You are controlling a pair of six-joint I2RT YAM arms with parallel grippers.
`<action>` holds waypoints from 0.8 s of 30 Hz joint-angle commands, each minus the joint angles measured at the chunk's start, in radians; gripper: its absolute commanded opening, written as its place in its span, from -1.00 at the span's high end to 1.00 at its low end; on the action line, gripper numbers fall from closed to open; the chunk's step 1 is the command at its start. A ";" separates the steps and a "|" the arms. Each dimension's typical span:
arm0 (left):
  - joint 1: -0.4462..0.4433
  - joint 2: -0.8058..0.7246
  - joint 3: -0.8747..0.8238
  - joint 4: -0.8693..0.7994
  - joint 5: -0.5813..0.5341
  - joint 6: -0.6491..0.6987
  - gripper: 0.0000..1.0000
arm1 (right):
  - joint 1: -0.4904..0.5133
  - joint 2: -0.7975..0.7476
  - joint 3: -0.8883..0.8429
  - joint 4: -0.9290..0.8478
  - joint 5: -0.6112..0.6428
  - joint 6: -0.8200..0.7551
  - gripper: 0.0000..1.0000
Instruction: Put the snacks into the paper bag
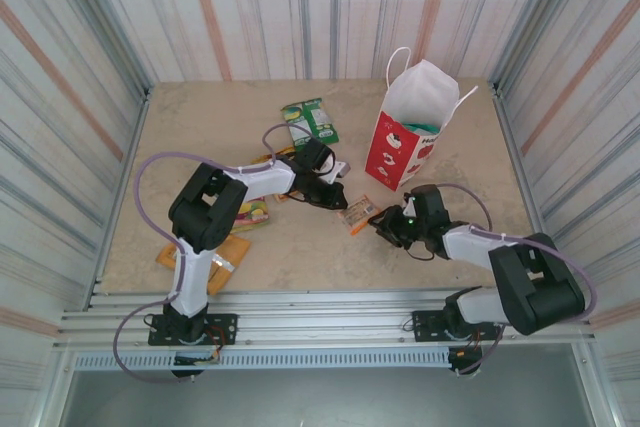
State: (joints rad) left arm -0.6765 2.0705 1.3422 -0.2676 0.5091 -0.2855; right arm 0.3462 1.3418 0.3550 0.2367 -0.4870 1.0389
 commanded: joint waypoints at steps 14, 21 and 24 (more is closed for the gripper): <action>-0.047 0.019 -0.001 -0.019 0.043 -0.013 0.70 | 0.007 0.177 0.004 0.287 -0.033 -0.004 0.27; -0.054 0.015 0.012 -0.014 0.041 -0.031 0.63 | 0.026 0.127 -0.011 0.253 0.013 -0.010 0.66; -0.053 -0.008 0.013 -0.030 0.005 -0.021 0.54 | 0.035 0.065 -0.016 0.190 0.042 -0.027 0.81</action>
State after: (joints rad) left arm -0.7212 2.0705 1.3418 -0.2680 0.5259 -0.3046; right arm 0.3687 1.4631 0.3496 0.4767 -0.4839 1.0348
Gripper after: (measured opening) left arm 0.225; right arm 0.104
